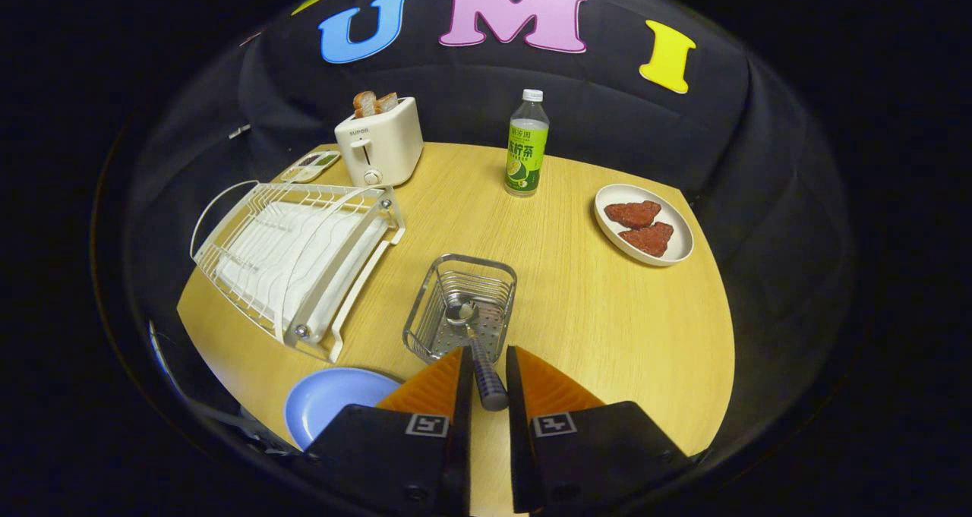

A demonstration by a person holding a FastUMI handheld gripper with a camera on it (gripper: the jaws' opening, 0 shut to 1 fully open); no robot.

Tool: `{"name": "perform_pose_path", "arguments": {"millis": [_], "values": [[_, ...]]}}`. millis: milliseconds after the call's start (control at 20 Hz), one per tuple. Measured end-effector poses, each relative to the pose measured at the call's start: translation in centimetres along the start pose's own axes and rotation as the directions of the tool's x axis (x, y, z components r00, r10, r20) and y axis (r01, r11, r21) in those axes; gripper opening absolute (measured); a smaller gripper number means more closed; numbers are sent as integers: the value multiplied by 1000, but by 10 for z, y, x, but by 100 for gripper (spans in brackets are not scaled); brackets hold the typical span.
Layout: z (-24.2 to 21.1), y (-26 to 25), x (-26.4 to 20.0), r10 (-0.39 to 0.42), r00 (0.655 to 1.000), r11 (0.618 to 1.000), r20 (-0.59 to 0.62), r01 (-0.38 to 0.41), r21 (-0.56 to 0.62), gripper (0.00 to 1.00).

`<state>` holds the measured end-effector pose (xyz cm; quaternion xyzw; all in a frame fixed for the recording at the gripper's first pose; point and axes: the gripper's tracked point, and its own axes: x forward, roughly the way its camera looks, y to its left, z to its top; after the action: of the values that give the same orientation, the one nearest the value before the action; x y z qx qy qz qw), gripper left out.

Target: Take the plate from the dish rack, then take the spoon from the basket and place it into the plate.

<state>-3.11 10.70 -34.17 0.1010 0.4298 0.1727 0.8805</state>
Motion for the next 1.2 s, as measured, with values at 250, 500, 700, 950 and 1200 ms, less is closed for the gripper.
{"name": "perform_pose_path", "arguments": {"millis": [250, 500, 700, 950, 1200], "values": [[3, -1, -5, -18, 1000, 1000, -4, 18, -9, 13], [13, -7, -25, -38, 999, 999, 12, 38, 16, 11], [30, -5, -57, -21, 997, 999, 77, 17, 49, 11], [47, 12, -110, 49, 986, 995, 162, -62, 74, 11], [30, 51, -148, 179, 967, 980, 182, -192, 58, 11]]}}
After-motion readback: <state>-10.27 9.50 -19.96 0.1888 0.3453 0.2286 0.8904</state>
